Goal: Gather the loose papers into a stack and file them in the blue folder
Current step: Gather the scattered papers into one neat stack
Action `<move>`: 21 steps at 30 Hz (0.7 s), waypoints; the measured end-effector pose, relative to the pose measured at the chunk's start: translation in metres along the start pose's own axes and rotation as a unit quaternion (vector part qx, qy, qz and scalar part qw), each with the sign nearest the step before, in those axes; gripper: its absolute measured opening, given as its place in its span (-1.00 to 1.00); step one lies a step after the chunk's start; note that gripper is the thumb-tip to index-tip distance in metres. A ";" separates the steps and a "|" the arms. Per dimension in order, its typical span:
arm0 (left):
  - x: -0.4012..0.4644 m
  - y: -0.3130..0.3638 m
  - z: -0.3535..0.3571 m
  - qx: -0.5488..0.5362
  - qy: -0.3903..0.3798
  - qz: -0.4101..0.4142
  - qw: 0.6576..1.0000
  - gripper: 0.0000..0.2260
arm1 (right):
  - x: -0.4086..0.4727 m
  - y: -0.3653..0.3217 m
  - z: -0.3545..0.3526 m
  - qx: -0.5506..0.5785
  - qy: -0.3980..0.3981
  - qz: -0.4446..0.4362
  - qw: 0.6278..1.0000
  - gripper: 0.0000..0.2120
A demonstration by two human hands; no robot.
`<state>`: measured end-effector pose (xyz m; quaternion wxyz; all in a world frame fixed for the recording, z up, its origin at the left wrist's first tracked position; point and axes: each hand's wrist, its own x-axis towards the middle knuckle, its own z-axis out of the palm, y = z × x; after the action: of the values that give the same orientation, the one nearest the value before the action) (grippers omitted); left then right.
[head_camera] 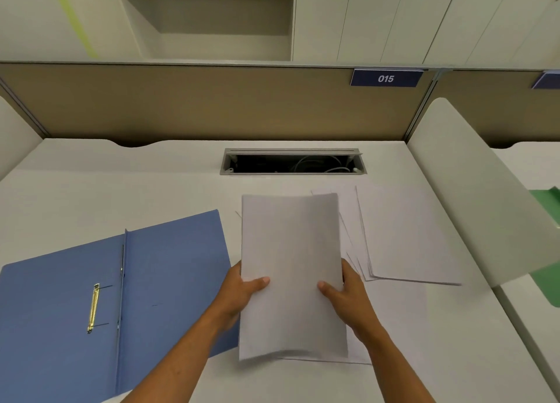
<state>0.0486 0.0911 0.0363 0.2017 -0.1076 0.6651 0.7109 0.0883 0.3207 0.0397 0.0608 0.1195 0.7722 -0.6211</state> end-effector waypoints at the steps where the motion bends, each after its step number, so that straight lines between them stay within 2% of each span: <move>1: 0.002 -0.003 0.002 -0.003 -0.003 -0.016 1.000 -0.65 | 0.001 0.003 0.000 -0.009 -0.002 0.014 1.000 -0.57; 3: 0.005 -0.011 0.002 -0.020 -0.001 -0.049 0.999 -0.65 | 0.004 0.009 -0.003 -0.011 0.018 0.030 0.999 -0.57; 6: 0.012 -0.027 -0.001 -0.026 0.019 -0.084 0.996 -0.62 | 0.008 0.019 -0.019 -0.037 0.124 0.002 0.992 -0.66; 10: 0.017 -0.040 -0.006 -0.005 0.048 -0.101 0.994 -0.58 | 0.020 0.046 -0.050 -0.180 0.225 -0.035 0.957 -0.61; 12: 0.017 -0.040 -0.005 -0.002 0.054 -0.098 0.994 -0.60 | 0.027 0.059 -0.064 -0.253 0.231 -0.021 0.939 -0.51; 16: 0.017 -0.043 -0.005 -0.007 0.052 -0.099 0.994 -0.60 | 0.038 0.082 -0.079 -0.382 0.174 0.002 0.908 -0.31; 18: 0.018 -0.045 -0.006 -0.008 0.052 -0.100 0.994 -0.59 | 0.042 0.090 -0.081 -0.409 0.158 0.003 0.899 -0.33; 21: 0.017 -0.045 -0.007 -0.013 0.054 -0.095 0.994 -0.58 | 0.046 0.092 -0.082 -0.415 0.185 -0.014 0.891 -0.44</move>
<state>0.0519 0.0886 -0.0122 0.2309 -0.2112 0.6522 0.6904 0.0727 0.4239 -0.0406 -0.0479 0.1850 0.9584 -0.2118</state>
